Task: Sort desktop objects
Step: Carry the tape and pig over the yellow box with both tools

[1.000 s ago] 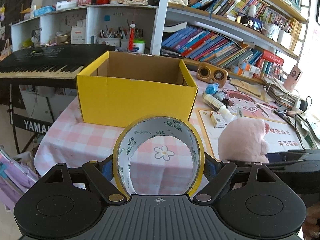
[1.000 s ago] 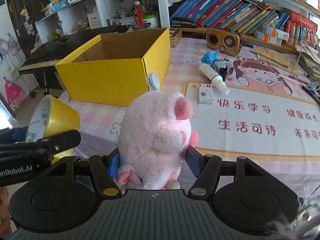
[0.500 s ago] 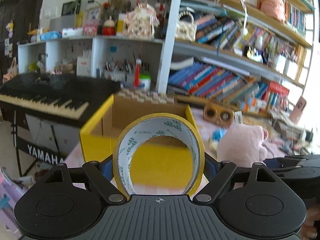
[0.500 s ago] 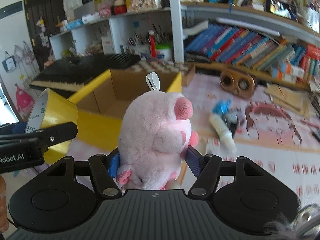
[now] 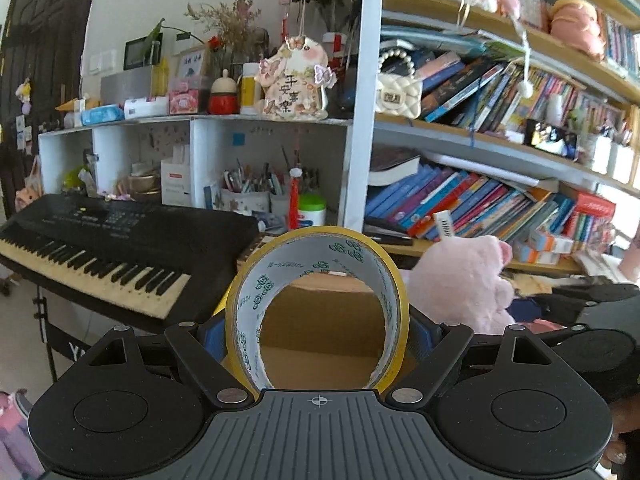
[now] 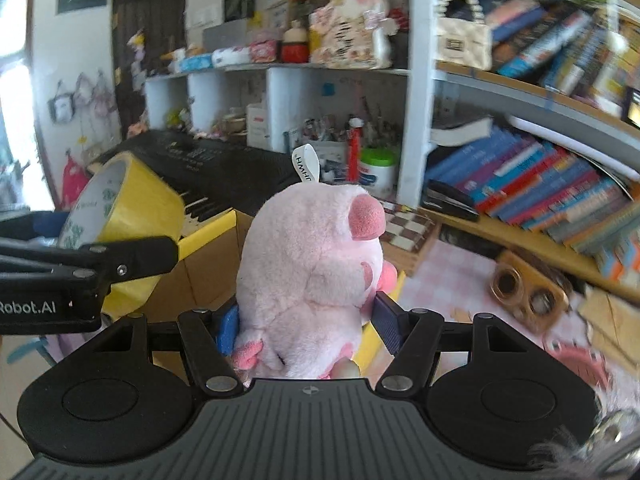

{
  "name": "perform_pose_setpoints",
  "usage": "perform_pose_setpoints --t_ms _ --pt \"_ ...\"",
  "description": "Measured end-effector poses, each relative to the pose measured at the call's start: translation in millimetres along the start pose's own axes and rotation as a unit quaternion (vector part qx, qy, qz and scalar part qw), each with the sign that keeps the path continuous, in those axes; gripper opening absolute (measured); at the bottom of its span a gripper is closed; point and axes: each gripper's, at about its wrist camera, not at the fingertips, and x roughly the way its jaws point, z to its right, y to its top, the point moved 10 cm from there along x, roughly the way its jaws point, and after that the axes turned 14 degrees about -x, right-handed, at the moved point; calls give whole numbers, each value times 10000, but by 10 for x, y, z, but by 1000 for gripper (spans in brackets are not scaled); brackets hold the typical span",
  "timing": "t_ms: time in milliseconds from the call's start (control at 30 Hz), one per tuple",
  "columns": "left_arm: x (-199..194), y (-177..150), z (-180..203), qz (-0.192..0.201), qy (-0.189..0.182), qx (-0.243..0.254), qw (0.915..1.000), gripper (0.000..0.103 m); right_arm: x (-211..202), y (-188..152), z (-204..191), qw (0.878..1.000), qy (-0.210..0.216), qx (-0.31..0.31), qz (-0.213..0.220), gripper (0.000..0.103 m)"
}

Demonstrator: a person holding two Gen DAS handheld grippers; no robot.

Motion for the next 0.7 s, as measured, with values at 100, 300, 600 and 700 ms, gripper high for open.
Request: perform_pose_setpoints --t_ms 100,300,600,700 --pt "269 51 -36 -150 161 82 9997 85 314 47 37 9993 186 -296 -155 63" --pt "767 -22 -161 -702 506 173 9961 85 942 -57 20 9864 559 -1345 -761 63" --pt "1374 -357 -268 -1763 583 -266 9822 85 1479 -446 -87 9463 1150 -2552 -1616 64" --pt "1477 -462 -303 -1970 687 -269 9776 85 1550 -538 -132 9333 1308 -2840 -1768 65"
